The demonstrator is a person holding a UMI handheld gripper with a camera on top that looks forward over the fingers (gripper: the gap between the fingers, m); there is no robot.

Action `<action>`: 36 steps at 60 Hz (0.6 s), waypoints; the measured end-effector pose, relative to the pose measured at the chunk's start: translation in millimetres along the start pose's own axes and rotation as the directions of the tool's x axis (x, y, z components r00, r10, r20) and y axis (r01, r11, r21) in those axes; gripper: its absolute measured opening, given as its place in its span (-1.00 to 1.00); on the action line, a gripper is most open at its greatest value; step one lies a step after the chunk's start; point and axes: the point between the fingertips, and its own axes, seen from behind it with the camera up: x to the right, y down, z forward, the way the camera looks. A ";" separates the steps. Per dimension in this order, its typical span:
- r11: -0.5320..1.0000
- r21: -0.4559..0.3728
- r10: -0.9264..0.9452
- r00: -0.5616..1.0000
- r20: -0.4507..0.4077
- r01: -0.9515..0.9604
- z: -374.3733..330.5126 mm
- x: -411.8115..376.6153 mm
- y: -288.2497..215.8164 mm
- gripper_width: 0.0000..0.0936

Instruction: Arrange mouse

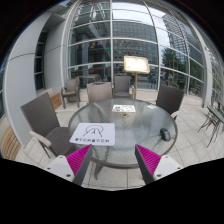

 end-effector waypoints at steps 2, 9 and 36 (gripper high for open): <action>1.000 -0.011 0.006 1.000 -0.003 -0.006 -4.2 4.0 6.2 0.85; 0.998 -0.059 0.010 1.000 -0.029 -0.011 20.3 48.5 39.5 0.84; 0.962 -0.243 0.068 0.971 -0.227 -0.125 139.7 286.9 112.6 0.82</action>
